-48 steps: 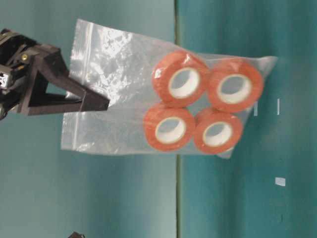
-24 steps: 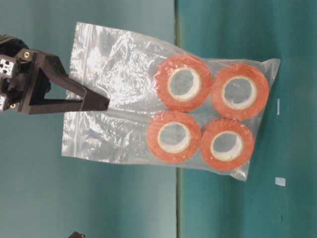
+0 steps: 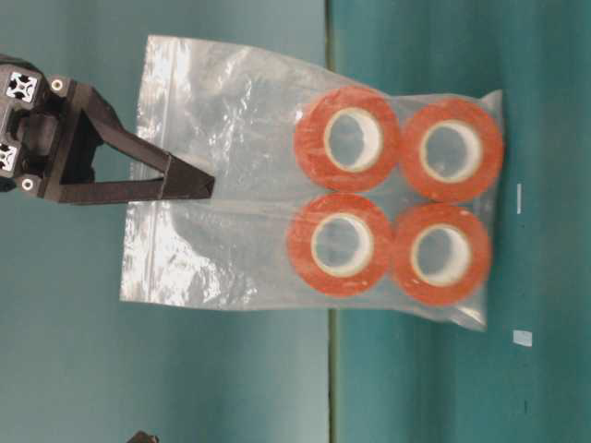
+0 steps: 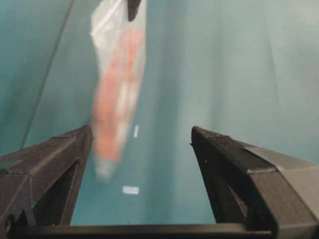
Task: Hand over the clear zip bag and make it stand upright.
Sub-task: 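Lower the bag upright onto the table with the right gripper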
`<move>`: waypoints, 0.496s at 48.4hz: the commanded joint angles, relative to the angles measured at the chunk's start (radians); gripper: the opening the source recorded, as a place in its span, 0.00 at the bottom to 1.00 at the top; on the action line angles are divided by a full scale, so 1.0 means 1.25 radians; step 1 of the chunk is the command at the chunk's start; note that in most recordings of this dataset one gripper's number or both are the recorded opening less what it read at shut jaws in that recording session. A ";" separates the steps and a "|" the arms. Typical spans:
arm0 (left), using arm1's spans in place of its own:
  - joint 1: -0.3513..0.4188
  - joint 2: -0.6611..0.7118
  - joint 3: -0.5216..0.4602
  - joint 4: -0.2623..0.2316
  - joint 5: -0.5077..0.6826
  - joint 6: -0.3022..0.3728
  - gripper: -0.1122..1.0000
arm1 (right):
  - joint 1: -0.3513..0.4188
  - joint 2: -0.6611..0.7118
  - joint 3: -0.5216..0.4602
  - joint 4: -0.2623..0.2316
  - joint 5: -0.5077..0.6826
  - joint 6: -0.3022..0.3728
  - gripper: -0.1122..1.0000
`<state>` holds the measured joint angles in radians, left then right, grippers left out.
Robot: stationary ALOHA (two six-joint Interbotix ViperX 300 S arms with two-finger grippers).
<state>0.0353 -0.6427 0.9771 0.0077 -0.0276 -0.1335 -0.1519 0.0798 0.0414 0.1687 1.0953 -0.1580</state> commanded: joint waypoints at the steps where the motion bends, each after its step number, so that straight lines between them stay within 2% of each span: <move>1: 0.001 -0.004 -0.007 0.002 -0.004 -0.001 0.88 | 0.007 -0.009 -0.013 0.004 -0.004 -0.011 0.11; 24: 0.001 -0.004 -0.007 0.002 -0.005 -0.001 0.88 | 0.031 0.007 -0.016 0.004 -0.002 -0.017 0.11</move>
<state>0.0368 -0.6427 0.9771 0.0092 -0.0276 -0.1335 -0.1166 0.0966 0.0414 0.1703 1.0968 -0.1641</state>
